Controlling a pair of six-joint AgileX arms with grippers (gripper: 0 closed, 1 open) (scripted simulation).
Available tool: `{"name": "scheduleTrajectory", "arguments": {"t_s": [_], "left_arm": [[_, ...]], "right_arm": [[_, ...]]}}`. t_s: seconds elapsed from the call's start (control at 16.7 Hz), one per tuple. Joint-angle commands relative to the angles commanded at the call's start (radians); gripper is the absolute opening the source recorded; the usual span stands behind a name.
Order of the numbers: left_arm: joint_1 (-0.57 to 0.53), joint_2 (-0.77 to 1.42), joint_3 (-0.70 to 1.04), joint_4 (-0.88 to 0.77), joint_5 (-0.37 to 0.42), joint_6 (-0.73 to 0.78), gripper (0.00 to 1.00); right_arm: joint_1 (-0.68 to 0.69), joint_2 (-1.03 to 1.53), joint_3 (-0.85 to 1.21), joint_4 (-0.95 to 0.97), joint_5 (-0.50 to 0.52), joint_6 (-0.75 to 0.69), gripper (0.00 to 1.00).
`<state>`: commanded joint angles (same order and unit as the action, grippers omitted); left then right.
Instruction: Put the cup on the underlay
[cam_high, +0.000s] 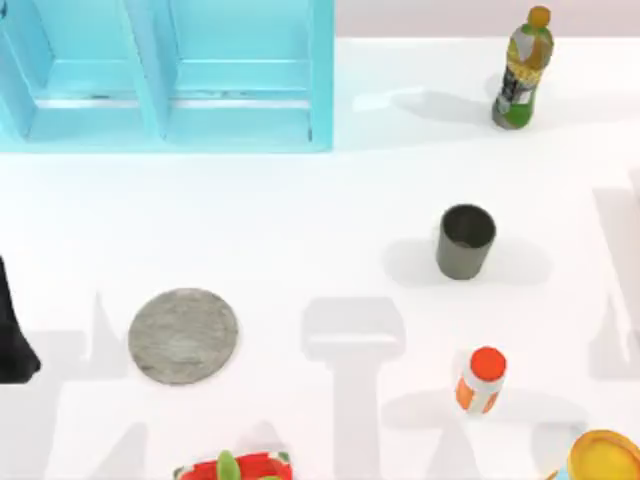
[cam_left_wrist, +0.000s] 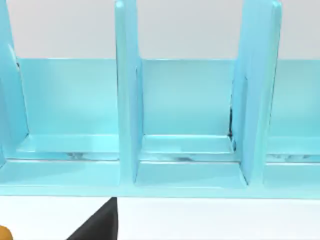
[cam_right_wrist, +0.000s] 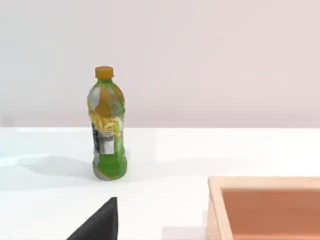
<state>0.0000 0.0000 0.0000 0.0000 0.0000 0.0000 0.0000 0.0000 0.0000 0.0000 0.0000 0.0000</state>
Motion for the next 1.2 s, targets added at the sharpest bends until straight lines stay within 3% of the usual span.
{"name": "scheduleTrajectory", "arguments": {"t_s": [0.3, 0.54, 0.78, 1.2], "left_arm": [[-0.010, 0.057, 0.056, -0.022, 0.009, -0.051, 1.00], [-0.064, 0.271, 0.267, -0.117, 0.043, -0.244, 1.00], [-0.161, 0.607, 0.606, -0.285, 0.091, -0.548, 1.00], [-0.384, 1.335, 1.373, -0.688, 0.169, -1.223, 1.00]], "right_arm": [[0.000, 0.000, 0.000, 0.000, 0.000, 0.000, 1.00], [0.000, 0.000, 0.000, 0.000, 0.000, 0.000, 1.00], [0.000, 0.000, 0.000, 0.000, 0.000, 0.000, 1.00], [0.000, 0.000, 0.000, 0.000, 0.000, 0.000, 1.00]]}}
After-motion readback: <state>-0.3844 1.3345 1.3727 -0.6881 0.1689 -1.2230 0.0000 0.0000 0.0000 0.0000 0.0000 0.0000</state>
